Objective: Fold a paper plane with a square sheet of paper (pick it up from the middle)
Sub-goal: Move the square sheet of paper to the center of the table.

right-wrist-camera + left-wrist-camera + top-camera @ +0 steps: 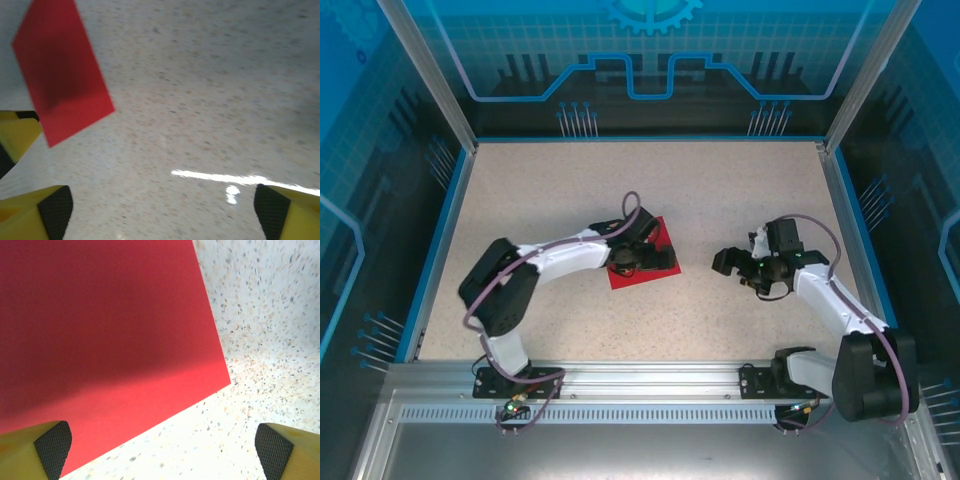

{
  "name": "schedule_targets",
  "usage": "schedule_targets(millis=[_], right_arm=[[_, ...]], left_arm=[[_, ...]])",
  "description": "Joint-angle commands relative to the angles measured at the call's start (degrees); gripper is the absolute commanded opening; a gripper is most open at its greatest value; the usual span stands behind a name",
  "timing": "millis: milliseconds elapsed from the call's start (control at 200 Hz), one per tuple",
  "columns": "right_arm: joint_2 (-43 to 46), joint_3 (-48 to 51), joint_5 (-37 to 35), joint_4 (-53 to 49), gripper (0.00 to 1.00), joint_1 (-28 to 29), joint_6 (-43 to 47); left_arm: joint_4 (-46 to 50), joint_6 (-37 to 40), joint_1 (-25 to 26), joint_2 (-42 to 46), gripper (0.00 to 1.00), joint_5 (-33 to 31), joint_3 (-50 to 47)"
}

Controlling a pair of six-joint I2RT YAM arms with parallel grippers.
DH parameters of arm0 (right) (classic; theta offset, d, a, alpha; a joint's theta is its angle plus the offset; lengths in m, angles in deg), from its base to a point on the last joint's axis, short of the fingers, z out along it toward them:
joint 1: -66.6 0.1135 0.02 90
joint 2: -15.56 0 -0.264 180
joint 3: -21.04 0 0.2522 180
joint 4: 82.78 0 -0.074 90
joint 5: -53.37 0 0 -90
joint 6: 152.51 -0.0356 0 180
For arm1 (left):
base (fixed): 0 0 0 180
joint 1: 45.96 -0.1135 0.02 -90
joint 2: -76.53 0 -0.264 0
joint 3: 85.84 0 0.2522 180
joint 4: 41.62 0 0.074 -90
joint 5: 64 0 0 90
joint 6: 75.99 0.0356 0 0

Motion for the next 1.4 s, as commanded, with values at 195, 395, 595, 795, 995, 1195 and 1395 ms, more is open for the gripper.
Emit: schedule_targets(millis=[195,395,595,795,995,1195,1395], right_arm=[[-13.28,-12.62,-1.95,6.53,0.93,13.24,-5.39],[-28.60,-26.73,-0.14,7.10,0.87,20.44,-5.19],[-42.61,-39.17,-0.93,2.95,0.86,24.34,-5.23],[-49.96,-41.49,-4.31,1.32,0.84,26.53,-6.06],[-43.34,-27.71,-11.05,2.51,0.82,25.77,-7.58],[-32.39,-14.46,-12.47,3.02,0.83,24.11,-4.05],[-28.35,-12.50,-10.51,3.16,0.83,22.06,1.27]], left_arm=[[-0.76,-1.74,-5.97,18.08,0.99,-11.26,-12.40],[-6.73,-3.58,-10.04,27.12,0.98,-9.47,-22.00],[-8.37,-4.30,-10.24,36.70,0.98,-16.23,-27.33],[-5.43,-1.50,-10.40,41.15,0.98,-18.87,-28.33],[-6.27,-1.55,-10.28,41.15,0.98,-18.26,-28.67],[-6.59,-2.29,-10.22,40.49,0.99,-15.13,-28.96],[-9.00,-1.04,-10.19,39.87,0.98,-10.96,-29.38]])
